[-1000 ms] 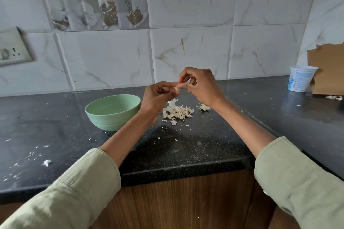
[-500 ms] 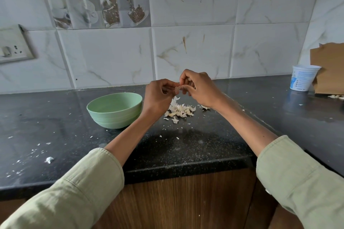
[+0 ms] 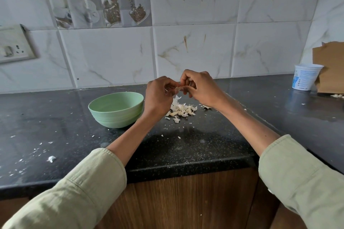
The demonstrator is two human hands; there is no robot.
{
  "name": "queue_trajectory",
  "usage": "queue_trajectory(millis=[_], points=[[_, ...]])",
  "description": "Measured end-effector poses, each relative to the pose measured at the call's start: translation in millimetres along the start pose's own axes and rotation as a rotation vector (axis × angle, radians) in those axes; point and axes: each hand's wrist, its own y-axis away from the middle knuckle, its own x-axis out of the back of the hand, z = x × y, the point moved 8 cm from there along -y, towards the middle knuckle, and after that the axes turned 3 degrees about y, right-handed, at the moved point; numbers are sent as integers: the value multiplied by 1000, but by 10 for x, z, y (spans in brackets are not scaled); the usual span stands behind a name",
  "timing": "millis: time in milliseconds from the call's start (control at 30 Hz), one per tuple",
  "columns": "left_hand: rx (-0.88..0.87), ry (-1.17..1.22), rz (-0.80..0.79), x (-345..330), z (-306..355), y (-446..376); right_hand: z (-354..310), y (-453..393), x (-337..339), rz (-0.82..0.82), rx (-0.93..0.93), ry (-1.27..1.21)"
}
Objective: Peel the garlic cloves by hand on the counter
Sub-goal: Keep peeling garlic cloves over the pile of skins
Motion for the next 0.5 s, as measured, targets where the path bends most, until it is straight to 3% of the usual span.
queue_trajectory(millis=[500], points=[[-18, -29, 34, 14, 67, 16, -34, 6, 26, 65, -14, -2]])
